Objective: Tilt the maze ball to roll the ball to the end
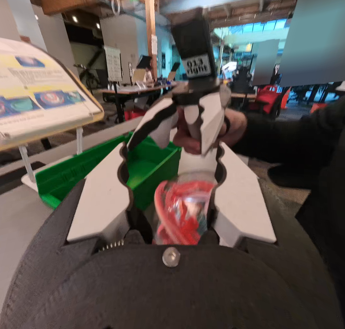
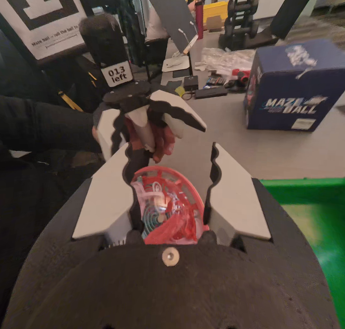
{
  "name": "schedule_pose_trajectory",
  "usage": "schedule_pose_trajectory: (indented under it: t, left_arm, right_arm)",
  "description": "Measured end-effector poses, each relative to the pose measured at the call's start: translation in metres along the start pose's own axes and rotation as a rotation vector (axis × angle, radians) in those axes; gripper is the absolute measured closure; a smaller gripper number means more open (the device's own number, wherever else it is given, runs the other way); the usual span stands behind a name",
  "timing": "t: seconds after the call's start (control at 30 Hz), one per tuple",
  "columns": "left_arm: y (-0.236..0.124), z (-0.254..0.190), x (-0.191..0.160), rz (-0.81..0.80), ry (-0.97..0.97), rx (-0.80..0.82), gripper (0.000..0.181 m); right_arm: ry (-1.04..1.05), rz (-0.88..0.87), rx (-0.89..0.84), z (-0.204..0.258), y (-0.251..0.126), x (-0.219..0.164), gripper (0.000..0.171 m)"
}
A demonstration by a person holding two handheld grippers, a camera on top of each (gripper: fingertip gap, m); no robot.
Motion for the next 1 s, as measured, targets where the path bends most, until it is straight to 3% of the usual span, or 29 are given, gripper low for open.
schedule_pose_trajectory:
  t: [0.1, 0.2, 0.3, 0.47, 0.57, 0.73, 0.83, 0.9, 1.0]
  left_arm:
    - [-0.005, -0.005, -0.029, 0.067, -0.074, 0.0, 0.084]
    - [-0.016, -0.008, -0.049, 0.116, -0.175, 0.023, 0.08]
    - [-0.033, -0.014, -0.068, 0.151, -0.377, 0.0, 0.058]
    - [-0.05, -0.057, -0.101, 0.317, -0.525, -0.128, 0.045]
    - [-0.05, -0.075, -0.116, 0.397, -0.579, -0.171, 0.034]
    - [-0.019, -0.09, -0.12, 0.381, -0.573, -0.222, 0.024]
    - [-0.014, -0.082, -0.1, 0.334, -0.463, -0.211, 0.024]
    - [-0.011, -0.082, -0.065, 0.27, -0.343, -0.193, 0.024]
    - [-0.008, -0.093, 0.024, 0.195, -0.105, -0.182, 0.023]
  right_arm:
    - [0.007, 0.044, -0.015, 0.004, -0.013, -0.027, 0.079]
    - [0.044, 0.099, -0.031, 0.009, -0.034, -0.057, 0.056]
    - [0.086, 0.151, 0.027, 0.026, -0.044, -0.09, 0.035]
    - [0.193, 0.242, 0.199, 0.056, -0.039, -0.153, 0.025]
    - [0.224, 0.17, 0.209, 0.06, -0.028, -0.17, 0.018]
    - [0.218, 0.103, 0.224, 0.057, -0.017, -0.162, 0.017]
    - [0.106, 0.025, 0.189, 0.054, -0.025, -0.134, 0.018]
    - [-0.02, -0.043, 0.161, 0.064, -0.038, -0.097, 0.017]
    - [-0.229, -0.111, 0.111, 0.09, -0.063, -0.022, 0.017]
Point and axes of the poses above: each gripper's, where its closed fingertips meet, y out along the fingers, x out of its top, z = x × y across the jaws, the point moved 6 cm from there along -y, back along the fingers, and after that the axes turned 2 degrees about y, right-handed, at the moved point
